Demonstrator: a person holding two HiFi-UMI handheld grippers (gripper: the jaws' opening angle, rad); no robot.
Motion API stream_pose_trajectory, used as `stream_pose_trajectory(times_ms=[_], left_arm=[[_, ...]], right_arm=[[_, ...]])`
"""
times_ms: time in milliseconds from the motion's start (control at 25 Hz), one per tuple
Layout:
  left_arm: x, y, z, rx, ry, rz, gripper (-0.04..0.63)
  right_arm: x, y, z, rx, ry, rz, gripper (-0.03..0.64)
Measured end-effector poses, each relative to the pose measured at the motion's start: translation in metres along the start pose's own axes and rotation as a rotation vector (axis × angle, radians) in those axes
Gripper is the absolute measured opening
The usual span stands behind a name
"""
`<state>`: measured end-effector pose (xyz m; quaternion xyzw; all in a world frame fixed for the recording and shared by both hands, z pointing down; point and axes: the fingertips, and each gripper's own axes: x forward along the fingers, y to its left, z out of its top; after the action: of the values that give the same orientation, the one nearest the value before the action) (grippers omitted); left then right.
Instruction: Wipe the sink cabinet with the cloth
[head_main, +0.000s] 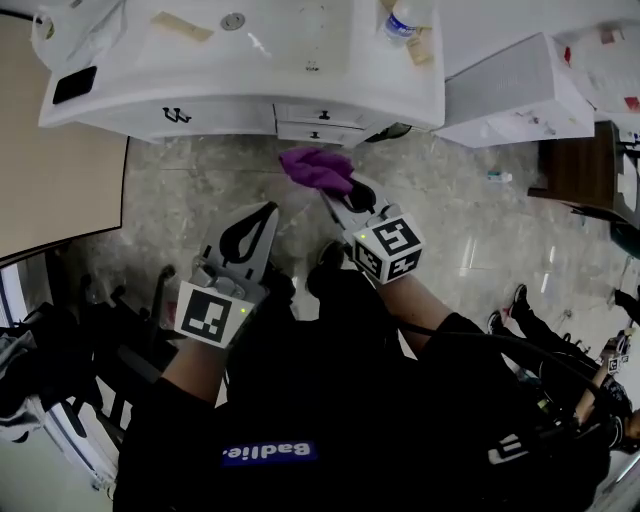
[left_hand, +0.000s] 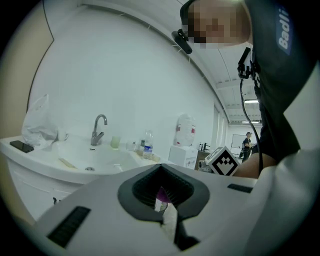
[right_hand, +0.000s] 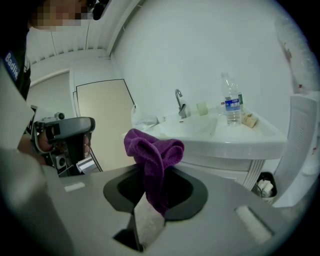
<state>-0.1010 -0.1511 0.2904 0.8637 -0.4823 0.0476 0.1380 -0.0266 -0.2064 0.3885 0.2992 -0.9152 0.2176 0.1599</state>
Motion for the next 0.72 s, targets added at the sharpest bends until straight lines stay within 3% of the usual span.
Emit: stream_pose_trajectory(times_ms=[440, 720], left_arm=[[0.057, 0.047, -0.102, -0.01, -0.041, 0.027, 0.005], [0.08, 0.065, -0.156, 0.023, -0.037, 0.015, 0.005]], right_arm=[[0.125, -0.085, -0.059, 0.019, -0.019, -0.099, 0.086], [0.189, -0.114, -0.083, -0.007, -0.061, -0.1, 0.086]])
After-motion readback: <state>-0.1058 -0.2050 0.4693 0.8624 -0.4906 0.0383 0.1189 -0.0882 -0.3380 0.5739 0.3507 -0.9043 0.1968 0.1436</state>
